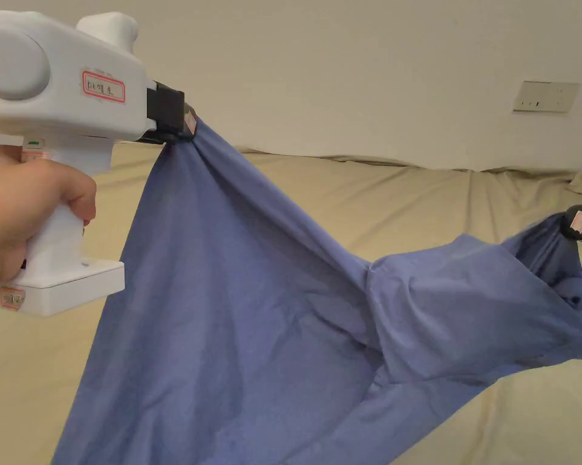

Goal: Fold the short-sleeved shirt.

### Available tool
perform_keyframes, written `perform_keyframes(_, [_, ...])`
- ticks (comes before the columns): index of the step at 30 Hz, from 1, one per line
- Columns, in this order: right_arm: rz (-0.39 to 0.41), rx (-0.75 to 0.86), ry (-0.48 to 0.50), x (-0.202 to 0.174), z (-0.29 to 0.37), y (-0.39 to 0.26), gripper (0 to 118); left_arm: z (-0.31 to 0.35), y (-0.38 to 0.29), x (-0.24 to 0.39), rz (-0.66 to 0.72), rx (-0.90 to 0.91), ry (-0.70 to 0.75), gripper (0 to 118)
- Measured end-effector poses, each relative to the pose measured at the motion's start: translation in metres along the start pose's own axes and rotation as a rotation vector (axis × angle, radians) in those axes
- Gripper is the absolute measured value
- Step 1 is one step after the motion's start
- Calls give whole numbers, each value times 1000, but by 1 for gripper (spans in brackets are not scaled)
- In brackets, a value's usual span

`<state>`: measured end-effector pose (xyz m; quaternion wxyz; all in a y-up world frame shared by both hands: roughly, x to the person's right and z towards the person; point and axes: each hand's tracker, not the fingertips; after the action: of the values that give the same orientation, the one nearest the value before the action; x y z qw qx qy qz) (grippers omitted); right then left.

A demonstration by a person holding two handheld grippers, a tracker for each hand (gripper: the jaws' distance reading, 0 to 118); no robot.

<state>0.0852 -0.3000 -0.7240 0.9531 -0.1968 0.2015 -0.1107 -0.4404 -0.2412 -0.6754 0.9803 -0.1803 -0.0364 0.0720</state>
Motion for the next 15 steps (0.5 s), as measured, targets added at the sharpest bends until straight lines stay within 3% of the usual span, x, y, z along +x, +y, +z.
perform_keyframes(1, [7,-1,26,-1,-1,12,2,7,8,-2,-9,14,1,4])
perform_keyframes(10, [26,117,-22,-12,2,102,2,48,62,-23,34,127,83,4])
perform_keyframes(15, [74,146,-51,-24,-7,140,2,56,88,-25,50,165,122,4])
